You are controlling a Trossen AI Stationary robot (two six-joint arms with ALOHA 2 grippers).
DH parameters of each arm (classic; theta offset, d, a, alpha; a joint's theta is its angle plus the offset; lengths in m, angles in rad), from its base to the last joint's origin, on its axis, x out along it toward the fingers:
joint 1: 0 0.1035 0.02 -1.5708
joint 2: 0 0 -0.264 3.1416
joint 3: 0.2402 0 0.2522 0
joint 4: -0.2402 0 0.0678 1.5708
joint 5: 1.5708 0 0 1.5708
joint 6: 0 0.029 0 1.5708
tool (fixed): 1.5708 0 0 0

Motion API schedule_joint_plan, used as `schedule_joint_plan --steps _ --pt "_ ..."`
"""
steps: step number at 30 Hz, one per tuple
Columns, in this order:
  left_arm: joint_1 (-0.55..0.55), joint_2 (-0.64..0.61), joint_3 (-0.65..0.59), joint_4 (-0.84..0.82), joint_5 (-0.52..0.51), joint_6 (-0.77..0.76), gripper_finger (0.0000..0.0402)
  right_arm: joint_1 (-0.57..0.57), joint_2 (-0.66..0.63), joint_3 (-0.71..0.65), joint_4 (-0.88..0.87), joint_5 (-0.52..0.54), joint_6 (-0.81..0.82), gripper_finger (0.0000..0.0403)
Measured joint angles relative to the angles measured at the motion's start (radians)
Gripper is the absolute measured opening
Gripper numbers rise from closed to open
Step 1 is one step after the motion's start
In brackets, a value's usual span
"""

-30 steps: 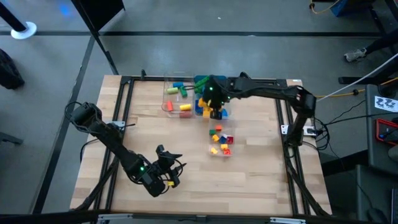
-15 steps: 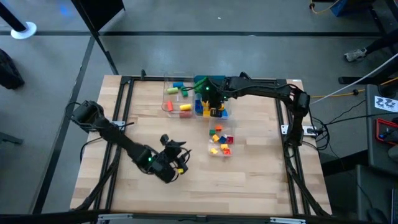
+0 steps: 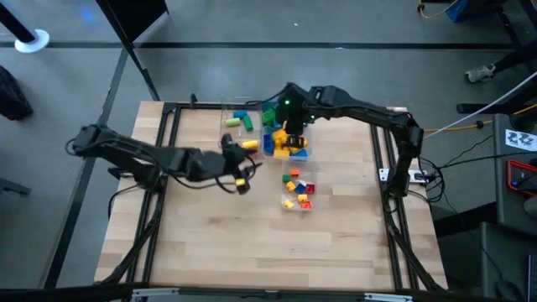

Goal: Sort blocks by size
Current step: Return to Home Position

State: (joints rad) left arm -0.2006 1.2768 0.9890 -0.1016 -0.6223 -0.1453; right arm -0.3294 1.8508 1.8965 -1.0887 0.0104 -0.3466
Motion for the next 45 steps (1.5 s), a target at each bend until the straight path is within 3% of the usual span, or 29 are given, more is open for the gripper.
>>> schedule_joint_plan --steps 7,10,17,22,29,34,40,45 --pt "0.07 -0.093 0.0 -0.068 0.071 0.021 0.0184 0.001 -0.052 0.0 -0.152 -0.039 0.0 0.0113" --pt "0.098 -0.135 0.0 -0.12 0.148 0.018 0.0184 0.001 -0.092 0.0 -0.201 -0.067 0.0 0.0113" --pt "0.142 -0.253 -0.016 -0.257 0.208 -0.005 0.0184 -0.007 -0.273 -0.036 -0.289 -0.136 0.024 0.0113" --pt "0.143 -0.37 -0.187 -0.203 0.209 -0.077 0.0184 -0.051 -0.541 -0.262 -0.23 -0.226 0.067 0.0113" --pt "0.157 -0.566 -0.519 0.13 0.209 -0.105 0.0184 -0.071 -1.015 -0.674 0.034 -0.197 0.226 0.0113" --pt "0.176 -0.692 -0.699 0.303 0.226 -0.127 0.0184 -0.071 -1.311 -0.889 0.245 -0.198 0.349 0.0113" --pt "0.176 -0.818 -0.845 0.413 0.247 -0.189 0.0184 -0.071 -1.556 -1.062 0.321 -0.198 0.44 0.0113" --pt "0.176 -0.883 -0.931 0.47 0.264 -0.179 0.0184 -0.071 -1.688 -1.194 0.336 -0.198 0.481 0.0113"
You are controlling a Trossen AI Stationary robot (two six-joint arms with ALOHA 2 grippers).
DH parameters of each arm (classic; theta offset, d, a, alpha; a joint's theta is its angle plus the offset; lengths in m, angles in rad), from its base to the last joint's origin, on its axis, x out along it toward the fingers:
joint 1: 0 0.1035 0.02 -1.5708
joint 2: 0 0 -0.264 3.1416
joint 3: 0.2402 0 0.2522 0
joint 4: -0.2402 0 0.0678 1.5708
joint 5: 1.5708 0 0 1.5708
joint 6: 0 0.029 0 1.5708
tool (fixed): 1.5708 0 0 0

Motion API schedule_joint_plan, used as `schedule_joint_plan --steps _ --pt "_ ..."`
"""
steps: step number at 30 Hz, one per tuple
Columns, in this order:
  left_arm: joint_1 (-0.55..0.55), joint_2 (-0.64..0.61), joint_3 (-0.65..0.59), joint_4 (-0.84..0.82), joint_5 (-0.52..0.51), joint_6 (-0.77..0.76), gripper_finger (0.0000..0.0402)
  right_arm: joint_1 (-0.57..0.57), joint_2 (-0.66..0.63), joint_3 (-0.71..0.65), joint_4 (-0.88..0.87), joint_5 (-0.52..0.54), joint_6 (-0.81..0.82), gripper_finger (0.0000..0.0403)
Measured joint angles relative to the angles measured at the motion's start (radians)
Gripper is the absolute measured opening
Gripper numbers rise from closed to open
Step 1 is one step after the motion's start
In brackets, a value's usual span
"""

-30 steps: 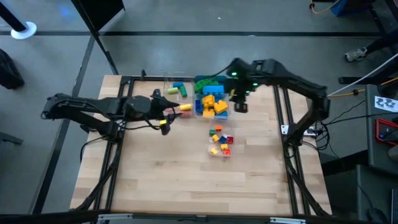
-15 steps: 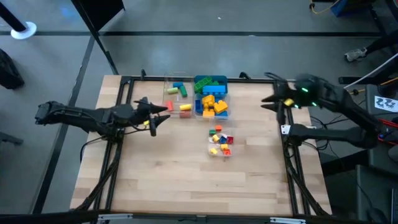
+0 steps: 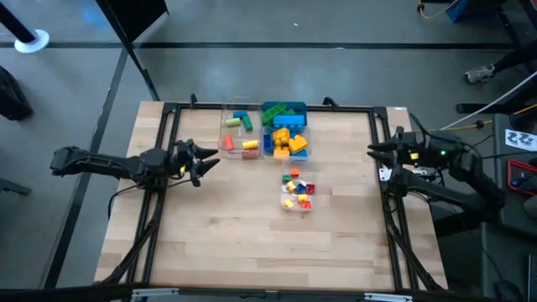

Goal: Sort blocks by size
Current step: Return to Home Position

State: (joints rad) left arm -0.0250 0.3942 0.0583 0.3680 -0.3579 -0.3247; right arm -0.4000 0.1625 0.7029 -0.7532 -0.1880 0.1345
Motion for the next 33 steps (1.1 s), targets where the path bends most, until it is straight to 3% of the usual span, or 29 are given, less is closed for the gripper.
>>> schedule_joint_plan --steps 5,18,25,33 --pt "-0.002 -0.034 -0.048 0.029 0.047 -0.002 0.0184 0.0 -0.1 -0.159 0.095 -0.003 0.06 0.0113" --pt "-0.002 -0.034 -0.049 -0.042 0.052 0.041 0.0184 0.0 -0.151 -0.546 0.756 -0.041 0.052 0.0113" --pt "-0.002 -0.034 -0.049 -0.136 0.052 -0.035 0.0184 0.0 -0.151 -0.683 0.812 -0.041 0.049 0.0113" --pt "-0.002 -0.031 -0.049 -0.18 0.051 -0.036 0.0184 0.0 -0.133 -0.691 0.805 0.004 0.041 0.0113"
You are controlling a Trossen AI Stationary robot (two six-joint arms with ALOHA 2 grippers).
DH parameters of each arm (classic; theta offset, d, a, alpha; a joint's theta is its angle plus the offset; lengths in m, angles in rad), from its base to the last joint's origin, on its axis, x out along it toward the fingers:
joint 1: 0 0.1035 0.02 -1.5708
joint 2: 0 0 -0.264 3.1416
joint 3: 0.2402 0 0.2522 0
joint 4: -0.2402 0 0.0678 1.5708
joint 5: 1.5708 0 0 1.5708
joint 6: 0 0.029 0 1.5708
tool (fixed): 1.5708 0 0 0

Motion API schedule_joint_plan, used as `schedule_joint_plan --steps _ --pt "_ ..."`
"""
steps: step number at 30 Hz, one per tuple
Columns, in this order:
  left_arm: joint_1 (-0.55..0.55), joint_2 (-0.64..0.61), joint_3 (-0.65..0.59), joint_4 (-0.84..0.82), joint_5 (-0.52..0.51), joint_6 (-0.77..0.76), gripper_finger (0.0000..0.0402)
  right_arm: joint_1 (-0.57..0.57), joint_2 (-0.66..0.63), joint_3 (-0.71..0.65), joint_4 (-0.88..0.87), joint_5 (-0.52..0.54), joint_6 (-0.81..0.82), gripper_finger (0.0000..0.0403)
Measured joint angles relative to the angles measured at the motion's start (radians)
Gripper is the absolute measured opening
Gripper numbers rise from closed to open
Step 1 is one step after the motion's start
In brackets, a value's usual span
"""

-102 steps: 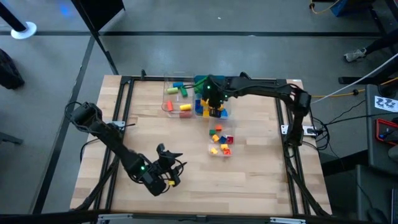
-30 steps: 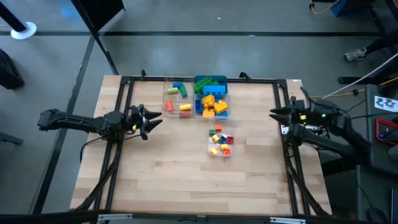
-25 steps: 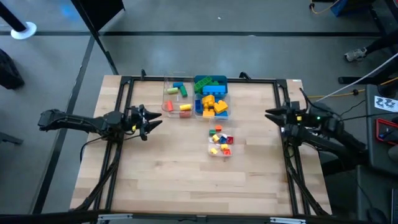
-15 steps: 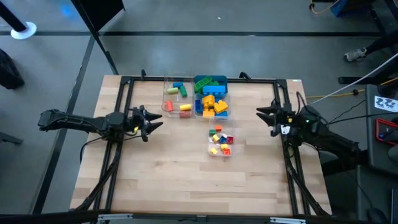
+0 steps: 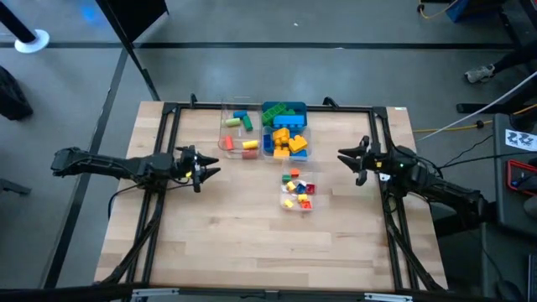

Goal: Sort blocks by size
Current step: Return to Home Position

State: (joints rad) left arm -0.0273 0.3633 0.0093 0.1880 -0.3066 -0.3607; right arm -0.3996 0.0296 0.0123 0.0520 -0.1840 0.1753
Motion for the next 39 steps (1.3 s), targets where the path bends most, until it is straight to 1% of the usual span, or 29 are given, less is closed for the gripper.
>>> schedule_joint_plan --steps 2,7,10,14,24,27,32,34,39 --pt "0.0 0.001 0.0 -0.027 -0.001 -0.001 0.0184 0.0 0.013 0.0 -0.005 0.022 0.0 0.0113" --pt "0.003 0.0 0.0 -0.096 -0.007 0.08 0.0184 0.0 0.023 -0.001 -0.011 0.052 -0.049 0.0113" --pt "0.003 0.0 0.0 -0.134 -0.007 0.084 0.0184 0.0 0.024 -0.001 -0.011 0.052 -0.05 0.0113" --pt "0.003 0.0 0.0 -0.134 -0.007 0.061 0.0184 0.0 0.024 -0.002 -0.008 0.051 -0.051 0.0113" --pt "0.003 0.0 0.0 -0.134 -0.007 0.061 0.0184 0.002 0.024 -0.003 -0.006 0.05 -0.05 0.0113" --pt "0.003 0.0 0.0 -0.134 -0.007 0.061 0.0184 0.034 0.023 -0.003 -0.007 0.061 -0.05 0.0113" --pt "0.003 0.0 0.0 -0.134 -0.007 0.061 0.0184 0.119 -0.03 -0.004 -0.011 0.062 -0.05 0.0113" --pt "0.003 0.0 0.0 -0.134 -0.007 0.061 0.0184 0.147 -0.026 -0.004 -0.006 0.059 -0.05 0.0113" --pt "0.001 -0.017 0.0 -0.134 -0.008 0.061 0.0184 0.171 -0.027 -0.001 -0.012 0.061 -0.05 0.0113"
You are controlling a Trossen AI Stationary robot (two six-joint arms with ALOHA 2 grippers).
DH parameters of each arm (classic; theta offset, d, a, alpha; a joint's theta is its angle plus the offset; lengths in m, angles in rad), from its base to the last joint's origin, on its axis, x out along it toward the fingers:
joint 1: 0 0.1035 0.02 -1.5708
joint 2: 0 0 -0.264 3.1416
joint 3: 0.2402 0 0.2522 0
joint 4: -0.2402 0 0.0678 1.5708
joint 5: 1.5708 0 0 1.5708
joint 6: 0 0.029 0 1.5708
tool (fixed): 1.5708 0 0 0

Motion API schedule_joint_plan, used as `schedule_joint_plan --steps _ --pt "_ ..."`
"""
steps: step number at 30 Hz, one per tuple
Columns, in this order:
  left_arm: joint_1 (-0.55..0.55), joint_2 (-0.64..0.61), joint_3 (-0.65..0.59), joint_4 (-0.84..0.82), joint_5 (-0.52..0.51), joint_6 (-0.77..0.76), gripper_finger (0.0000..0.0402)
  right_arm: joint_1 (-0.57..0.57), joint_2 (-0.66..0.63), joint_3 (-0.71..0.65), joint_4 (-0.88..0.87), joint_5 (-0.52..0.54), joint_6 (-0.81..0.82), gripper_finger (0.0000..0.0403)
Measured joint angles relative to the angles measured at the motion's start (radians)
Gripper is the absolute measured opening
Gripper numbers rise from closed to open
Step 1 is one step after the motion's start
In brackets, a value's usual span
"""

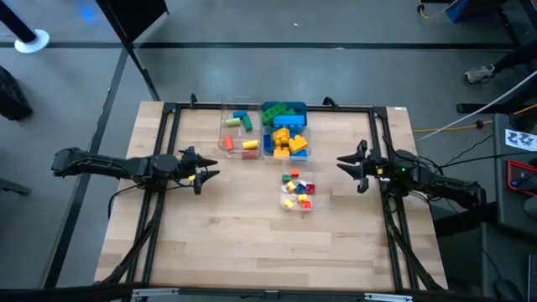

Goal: Sort blocks by size
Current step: Return to Home Position

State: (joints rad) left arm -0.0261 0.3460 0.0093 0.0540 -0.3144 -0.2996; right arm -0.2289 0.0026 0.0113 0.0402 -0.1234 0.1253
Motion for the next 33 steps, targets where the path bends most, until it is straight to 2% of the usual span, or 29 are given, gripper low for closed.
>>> schedule_joint_plan --steps 17,33 --pt "0.001 -0.346 0.0 0.002 0.0 0.0 0.0184 0.0 0.0 0.001 -0.001 0.0 0.0 0.0113" --pt "0.002 -0.339 0.0 0.002 -0.001 0.0 0.0184 0.0 0.0 0.001 0.001 0.0 0.0 0.0113"
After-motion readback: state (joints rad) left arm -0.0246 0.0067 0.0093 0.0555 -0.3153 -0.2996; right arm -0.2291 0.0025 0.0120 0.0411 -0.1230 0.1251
